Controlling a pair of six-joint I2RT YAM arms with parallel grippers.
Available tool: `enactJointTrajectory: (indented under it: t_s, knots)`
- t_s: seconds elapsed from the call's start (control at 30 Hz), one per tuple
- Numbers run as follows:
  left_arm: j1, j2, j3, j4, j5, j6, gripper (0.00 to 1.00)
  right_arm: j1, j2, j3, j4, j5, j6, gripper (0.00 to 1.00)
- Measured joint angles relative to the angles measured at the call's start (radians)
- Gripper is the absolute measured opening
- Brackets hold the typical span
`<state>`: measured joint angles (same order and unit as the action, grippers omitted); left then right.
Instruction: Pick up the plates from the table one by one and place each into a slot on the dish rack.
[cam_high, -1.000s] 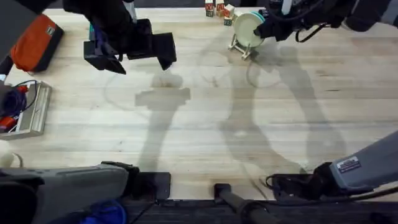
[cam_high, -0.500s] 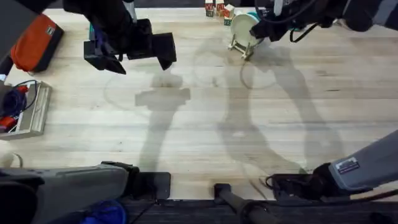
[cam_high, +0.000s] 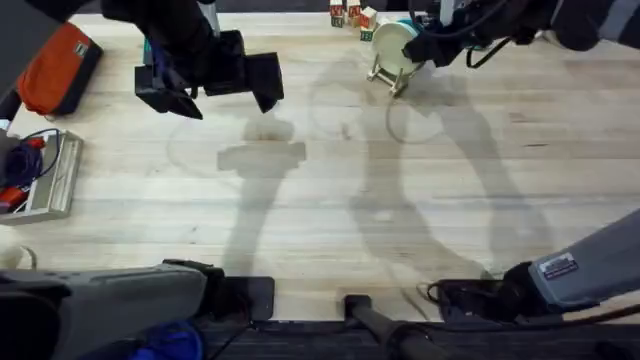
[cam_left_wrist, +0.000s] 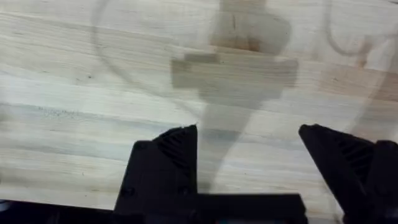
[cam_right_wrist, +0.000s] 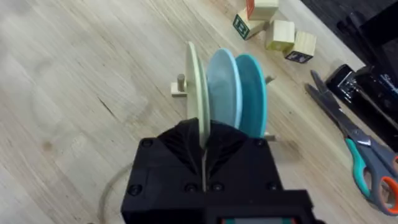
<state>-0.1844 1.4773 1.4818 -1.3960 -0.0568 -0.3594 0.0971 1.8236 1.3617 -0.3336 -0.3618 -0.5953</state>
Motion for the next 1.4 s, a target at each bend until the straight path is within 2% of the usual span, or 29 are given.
enactJointTrajectory:
  t_s: [0.43,0.53,1.03,1.4]
  knots:
    - [0.000,0.000,0.000,0.000,0.000,0.000,0.994,0.000,0.000,0.000,-0.011,0.003,0.000,0.032]
    - [0.000,0.000,0.000,0.000,0.000,0.000,0.994,0.000,0.000,0.000,-0.011,0.003,-0.001,0.082]
    - [0.000,0.000,0.000,0.000,0.000,0.000,0.995,0.000,0.000,0.000,-0.011,0.003,-0.001,0.191]
    - [0.000,0.000,0.000,0.000,0.000,0.000,0.993,0.000,0.000,0.000,0.026,0.003,-0.001,0.201]
